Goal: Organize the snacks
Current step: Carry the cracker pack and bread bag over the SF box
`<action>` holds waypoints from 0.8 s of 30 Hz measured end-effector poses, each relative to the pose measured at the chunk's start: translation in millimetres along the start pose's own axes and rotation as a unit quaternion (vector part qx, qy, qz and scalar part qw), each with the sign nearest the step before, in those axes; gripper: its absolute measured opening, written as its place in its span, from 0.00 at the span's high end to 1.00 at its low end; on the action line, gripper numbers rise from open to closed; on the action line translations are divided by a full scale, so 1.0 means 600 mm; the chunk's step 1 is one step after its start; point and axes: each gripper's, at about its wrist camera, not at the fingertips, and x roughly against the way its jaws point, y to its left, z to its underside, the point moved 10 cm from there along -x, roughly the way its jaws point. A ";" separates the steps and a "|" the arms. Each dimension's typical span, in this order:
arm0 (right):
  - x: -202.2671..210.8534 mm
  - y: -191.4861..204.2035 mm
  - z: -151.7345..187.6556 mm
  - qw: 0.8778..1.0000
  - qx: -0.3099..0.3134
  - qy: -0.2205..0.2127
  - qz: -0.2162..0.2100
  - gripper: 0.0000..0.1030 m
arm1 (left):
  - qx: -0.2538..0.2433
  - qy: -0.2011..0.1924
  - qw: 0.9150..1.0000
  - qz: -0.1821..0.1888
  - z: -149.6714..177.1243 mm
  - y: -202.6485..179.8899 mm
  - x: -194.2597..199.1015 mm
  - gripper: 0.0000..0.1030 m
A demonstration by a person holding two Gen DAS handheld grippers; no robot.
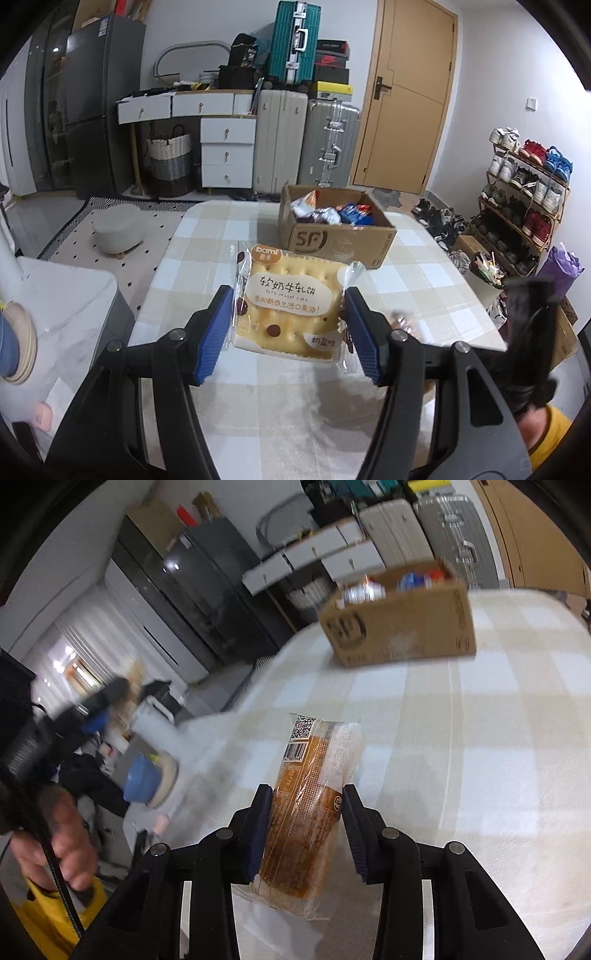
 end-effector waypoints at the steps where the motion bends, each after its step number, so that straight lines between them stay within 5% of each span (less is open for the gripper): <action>1: 0.015 0.004 -0.015 1.000 0.002 -0.010 -0.003 0.63 | -0.002 -0.002 1.000 0.001 -0.007 -0.003 -0.001 0.44; 7: 0.123 0.040 -0.136 0.996 0.032 -0.085 -0.013 0.63 | -0.016 -0.019 0.999 0.021 -0.082 -0.025 -0.013 0.44; 15: 0.196 0.053 -0.296 0.990 0.053 -0.129 -0.023 0.63 | -0.041 -0.019 0.998 0.034 -0.207 -0.058 -0.091 0.44; 24: 0.115 -0.012 -0.455 0.994 0.030 -0.105 -0.010 0.63 | -0.055 0.025 0.997 0.044 -0.314 -0.102 -0.300 0.44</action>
